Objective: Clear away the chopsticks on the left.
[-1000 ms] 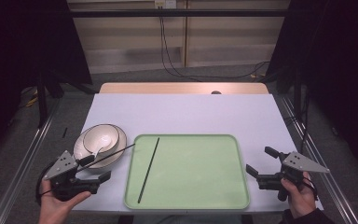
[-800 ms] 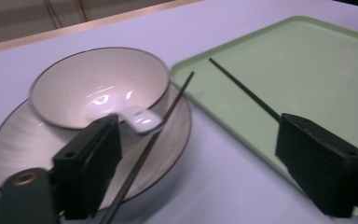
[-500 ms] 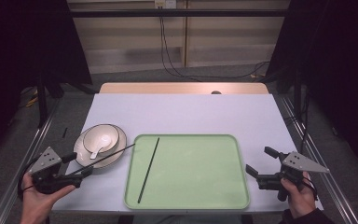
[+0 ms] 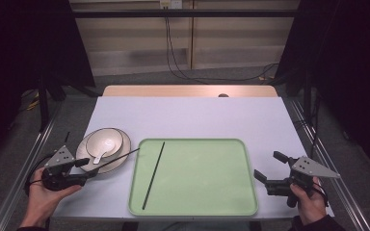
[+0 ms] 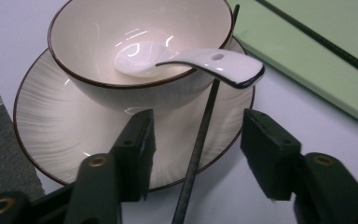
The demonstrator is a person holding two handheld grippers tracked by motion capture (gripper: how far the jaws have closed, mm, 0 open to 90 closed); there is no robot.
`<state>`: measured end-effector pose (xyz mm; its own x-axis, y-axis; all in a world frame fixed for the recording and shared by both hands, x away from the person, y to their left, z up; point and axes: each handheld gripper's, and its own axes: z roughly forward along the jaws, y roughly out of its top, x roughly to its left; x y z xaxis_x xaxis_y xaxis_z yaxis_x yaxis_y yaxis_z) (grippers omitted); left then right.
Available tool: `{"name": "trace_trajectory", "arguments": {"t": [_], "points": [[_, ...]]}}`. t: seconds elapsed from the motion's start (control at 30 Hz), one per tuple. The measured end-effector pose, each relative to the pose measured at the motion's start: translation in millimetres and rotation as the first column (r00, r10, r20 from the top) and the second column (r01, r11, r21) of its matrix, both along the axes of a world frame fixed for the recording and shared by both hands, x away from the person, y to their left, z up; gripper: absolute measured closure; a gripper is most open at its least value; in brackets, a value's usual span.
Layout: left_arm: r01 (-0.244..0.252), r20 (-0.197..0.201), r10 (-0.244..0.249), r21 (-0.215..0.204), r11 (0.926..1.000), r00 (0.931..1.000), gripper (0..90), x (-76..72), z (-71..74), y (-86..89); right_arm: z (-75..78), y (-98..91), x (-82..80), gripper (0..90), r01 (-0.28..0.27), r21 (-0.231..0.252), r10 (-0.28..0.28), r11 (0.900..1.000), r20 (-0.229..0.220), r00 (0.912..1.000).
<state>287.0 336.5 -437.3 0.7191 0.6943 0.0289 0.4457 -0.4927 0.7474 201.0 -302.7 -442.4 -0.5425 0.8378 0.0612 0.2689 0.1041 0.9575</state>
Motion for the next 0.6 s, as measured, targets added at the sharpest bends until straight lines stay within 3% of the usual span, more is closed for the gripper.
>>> {"name": "trace_trajectory", "arguments": {"t": [0.1, 0.17, 0.37, 0.6], "points": [[0.015, -0.016, -0.015, -0.008, 0.9999, 0.9998, 54.5, 4.8, -0.8, 0.4, 0.0, 0.2, -0.1, 1.2, -0.001, 0.001, 0.001, 1.0000, -0.002, 1.0000], [0.026, -0.036, -0.025, 0.017, 0.9995, 0.9990, 60.9, 8.0, -2.1, -2.0, 0.0, 0.1, 0.1, 1.2, -0.001, -0.002, 0.001, 1.0000, 0.000, 1.0000], [0.050, -0.071, -0.047, 0.047, 0.9976, 0.9964, 69.2, 13.5, -7.2, -10.1, -0.1, -0.1, 0.1, 1.2, -0.001, -0.001, 0.001, 1.0000, 0.000, 1.0000], [0.067, -0.092, -0.063, 0.043, 0.9968, 0.9937, 77.3, 18.8, -12.0, -14.1, -0.5, 0.8, 0.3, 1.2, -0.003, -0.002, 0.003, 1.0000, -0.006, 1.0000]]}}
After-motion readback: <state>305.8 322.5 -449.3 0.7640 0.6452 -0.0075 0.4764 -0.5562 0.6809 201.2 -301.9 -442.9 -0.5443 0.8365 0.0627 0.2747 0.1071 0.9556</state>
